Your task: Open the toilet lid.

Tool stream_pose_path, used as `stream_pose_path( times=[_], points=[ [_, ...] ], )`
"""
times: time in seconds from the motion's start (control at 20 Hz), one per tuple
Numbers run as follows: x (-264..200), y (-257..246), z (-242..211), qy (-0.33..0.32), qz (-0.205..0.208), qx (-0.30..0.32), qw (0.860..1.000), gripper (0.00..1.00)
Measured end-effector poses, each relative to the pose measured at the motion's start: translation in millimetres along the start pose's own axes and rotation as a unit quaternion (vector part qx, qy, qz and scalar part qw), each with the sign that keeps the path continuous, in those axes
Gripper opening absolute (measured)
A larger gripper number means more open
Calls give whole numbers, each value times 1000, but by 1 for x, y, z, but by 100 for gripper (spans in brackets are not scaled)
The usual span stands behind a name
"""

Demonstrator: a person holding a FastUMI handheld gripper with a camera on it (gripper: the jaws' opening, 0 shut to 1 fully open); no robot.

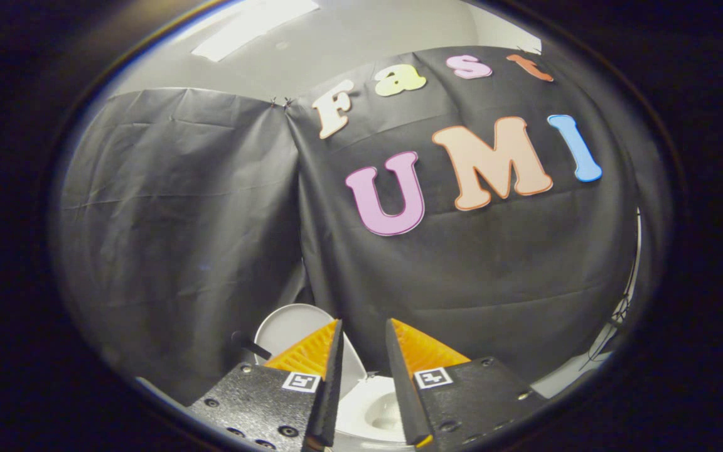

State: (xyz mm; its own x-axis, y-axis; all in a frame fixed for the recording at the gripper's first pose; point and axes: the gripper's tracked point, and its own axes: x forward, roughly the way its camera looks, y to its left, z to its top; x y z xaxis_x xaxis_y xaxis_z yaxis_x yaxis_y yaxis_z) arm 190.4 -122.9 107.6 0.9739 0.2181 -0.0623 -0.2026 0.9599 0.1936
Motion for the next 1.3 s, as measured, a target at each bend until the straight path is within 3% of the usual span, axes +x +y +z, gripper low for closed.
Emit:
stream_pose_path(
  times=[0.3,0.5,0.6,0.7,1.0,1.1,1.3],
  points=[
    [-47,-74,-2,-59,0,-27,998,62],
    [-78,-133,-14,-103,-32,-144,984,79],
    [-95,-147,-21,-124,-17,-189,974,88],
    [-102,-169,-43,-100,-9,-173,980,96],
    [-130,-215,-96,-55,1,-91,994,96],
    [-137,-232,-111,-45,-12,-54,997,96],
    [-152,-253,-143,-13,-42,-45,998,97]
  ],
)
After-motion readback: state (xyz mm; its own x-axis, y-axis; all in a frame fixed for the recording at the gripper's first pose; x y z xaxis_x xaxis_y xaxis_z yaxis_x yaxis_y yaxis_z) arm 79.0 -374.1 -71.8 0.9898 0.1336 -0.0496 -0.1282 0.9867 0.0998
